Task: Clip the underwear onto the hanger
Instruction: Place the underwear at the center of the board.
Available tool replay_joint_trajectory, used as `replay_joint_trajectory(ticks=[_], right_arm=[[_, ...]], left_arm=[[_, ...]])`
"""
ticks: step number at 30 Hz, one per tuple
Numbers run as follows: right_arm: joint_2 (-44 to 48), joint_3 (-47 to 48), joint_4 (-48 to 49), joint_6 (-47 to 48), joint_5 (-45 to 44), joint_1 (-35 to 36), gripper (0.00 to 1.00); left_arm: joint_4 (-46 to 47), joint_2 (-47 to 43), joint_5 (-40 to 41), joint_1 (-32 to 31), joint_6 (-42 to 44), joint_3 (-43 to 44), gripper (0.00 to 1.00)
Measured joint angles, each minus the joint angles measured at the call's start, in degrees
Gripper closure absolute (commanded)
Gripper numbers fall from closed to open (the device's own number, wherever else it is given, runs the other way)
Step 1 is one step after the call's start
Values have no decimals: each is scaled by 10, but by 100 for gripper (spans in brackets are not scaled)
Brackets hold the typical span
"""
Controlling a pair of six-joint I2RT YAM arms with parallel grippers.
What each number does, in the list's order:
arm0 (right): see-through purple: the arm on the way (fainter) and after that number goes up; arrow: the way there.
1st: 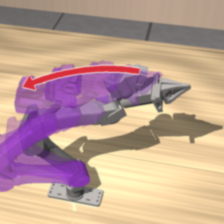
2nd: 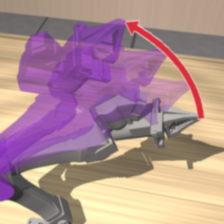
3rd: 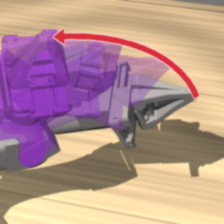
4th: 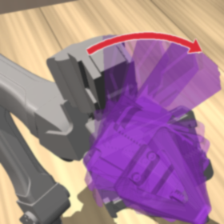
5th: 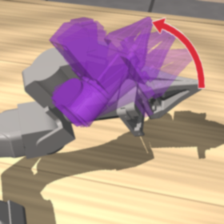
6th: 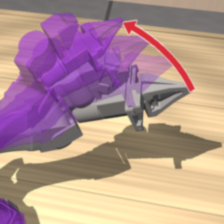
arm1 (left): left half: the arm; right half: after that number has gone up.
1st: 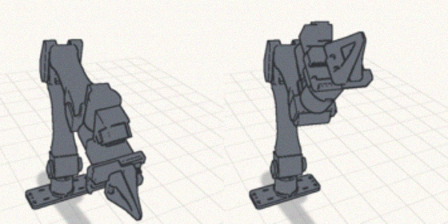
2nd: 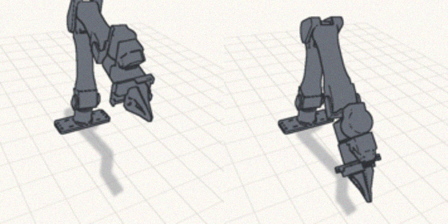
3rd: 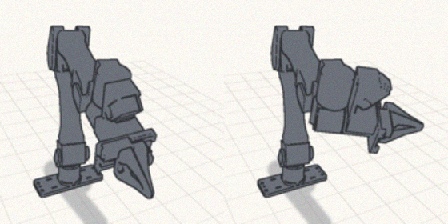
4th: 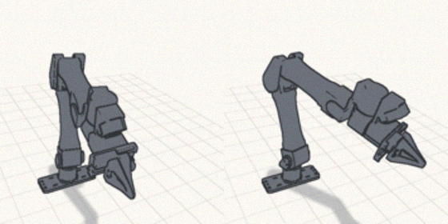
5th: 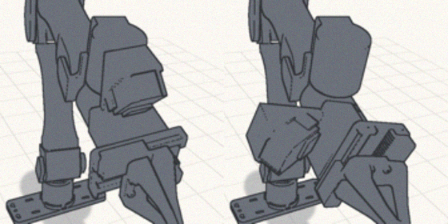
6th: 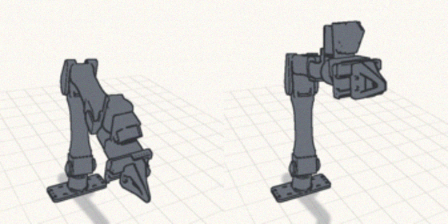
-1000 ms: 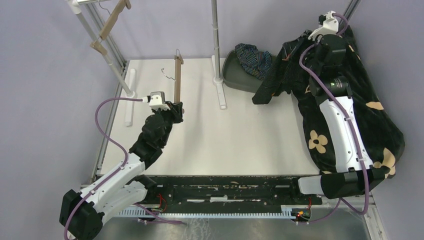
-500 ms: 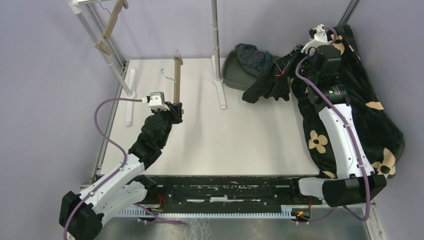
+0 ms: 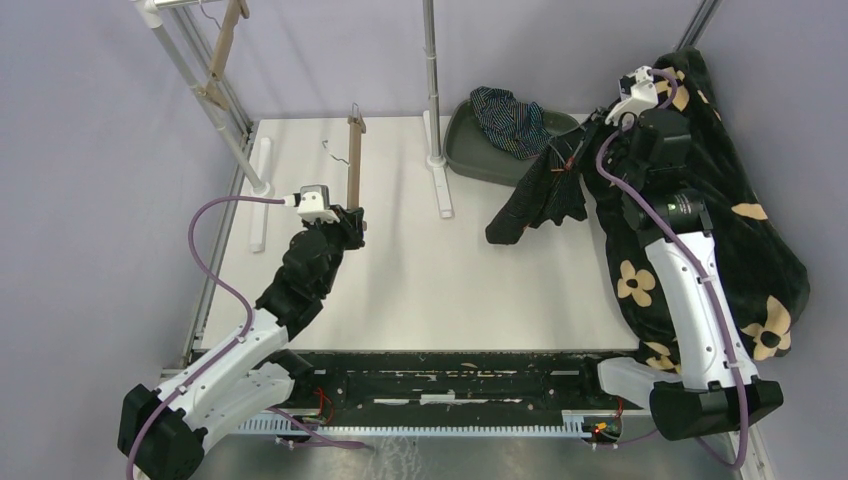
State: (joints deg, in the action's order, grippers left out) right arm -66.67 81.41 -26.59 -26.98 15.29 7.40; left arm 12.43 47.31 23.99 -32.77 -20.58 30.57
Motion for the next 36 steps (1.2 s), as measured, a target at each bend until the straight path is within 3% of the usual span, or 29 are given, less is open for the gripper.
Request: replay_joint_trajectory(ticks=[7,15,24,36], right_arm=[[-22,-2,-20,14,-19,1,99],[-92,85,-48,71,-70,2,100],[-68,95,-52,83,-80,32,99],[-89,10,28,-38,-63,55,99]], left_arm=[[0,0,0,0,0,0,97],[0,6,1,0,0,0,97],[0,6,10,0,0,0,97],[-1,4,14,0,0,0,97]])
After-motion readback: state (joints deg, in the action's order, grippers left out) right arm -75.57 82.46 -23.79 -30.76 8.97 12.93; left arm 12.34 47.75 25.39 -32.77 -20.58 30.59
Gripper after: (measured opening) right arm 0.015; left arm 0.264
